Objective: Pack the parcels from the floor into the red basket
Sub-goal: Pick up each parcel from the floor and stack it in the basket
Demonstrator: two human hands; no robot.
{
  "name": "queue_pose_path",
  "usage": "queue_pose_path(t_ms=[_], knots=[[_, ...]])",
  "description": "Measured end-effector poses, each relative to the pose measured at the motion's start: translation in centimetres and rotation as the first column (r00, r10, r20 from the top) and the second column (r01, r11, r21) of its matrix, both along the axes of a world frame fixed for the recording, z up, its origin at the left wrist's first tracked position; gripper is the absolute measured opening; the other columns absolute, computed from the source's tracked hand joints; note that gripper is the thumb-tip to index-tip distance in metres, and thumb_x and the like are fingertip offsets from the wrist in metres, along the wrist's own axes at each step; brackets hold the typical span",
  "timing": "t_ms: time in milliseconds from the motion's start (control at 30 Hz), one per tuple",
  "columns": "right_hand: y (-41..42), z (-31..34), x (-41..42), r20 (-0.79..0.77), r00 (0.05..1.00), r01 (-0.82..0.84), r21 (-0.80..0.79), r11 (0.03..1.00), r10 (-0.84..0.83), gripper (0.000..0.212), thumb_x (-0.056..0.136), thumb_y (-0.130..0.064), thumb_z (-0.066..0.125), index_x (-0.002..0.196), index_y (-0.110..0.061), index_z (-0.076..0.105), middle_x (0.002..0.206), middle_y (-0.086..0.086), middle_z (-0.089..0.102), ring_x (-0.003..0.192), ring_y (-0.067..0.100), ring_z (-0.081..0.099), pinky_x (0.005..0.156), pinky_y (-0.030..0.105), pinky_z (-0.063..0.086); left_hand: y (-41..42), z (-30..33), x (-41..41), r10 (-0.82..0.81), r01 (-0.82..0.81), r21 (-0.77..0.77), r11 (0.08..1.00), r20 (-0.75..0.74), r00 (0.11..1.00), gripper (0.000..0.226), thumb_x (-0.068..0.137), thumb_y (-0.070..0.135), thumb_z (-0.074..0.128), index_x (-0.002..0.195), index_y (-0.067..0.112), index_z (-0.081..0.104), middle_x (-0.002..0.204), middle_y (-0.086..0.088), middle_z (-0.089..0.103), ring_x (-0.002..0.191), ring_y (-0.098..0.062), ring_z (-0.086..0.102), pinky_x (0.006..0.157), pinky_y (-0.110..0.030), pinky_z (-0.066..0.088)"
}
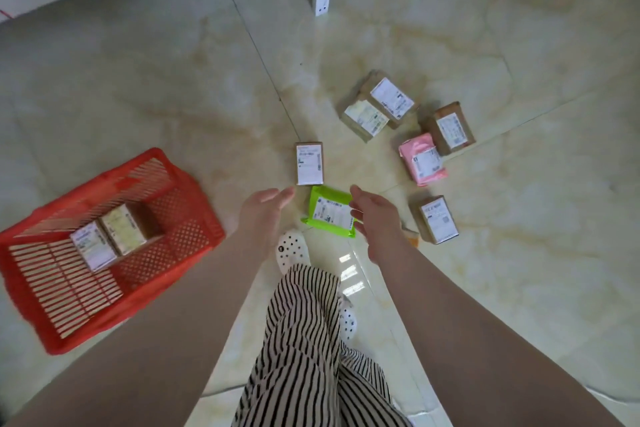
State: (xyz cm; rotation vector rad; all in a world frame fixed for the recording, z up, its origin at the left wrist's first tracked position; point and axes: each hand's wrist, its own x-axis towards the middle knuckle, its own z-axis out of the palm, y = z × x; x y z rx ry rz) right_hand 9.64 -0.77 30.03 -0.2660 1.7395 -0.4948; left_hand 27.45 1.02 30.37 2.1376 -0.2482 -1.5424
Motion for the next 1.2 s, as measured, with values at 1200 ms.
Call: queue_pose_path(t_ms=[1200], knots=[[-8.9, -26.9, 6.0, -0.085, 0.93, -0.362, -0.057, 0.93, 0.357, 0.029, 0.091, -0.024, 0.064, 0.111, -0.003, 0.068, 0.094, 0.008, 0.069, 0.08, 0.021, 0.064, 0.067, 0.026, 0.052, -7.4, -26.0, -1.1, 0.046, -0.041, -0.071, 0.997, 0.071, 0.996, 0.046, 0.089, 0.026, 0.066, 0.125, 0.011, 0.043, 0.092, 0.009, 0.057, 0.076, -0.003, 0.058, 0.066, -0.013, 0.049]])
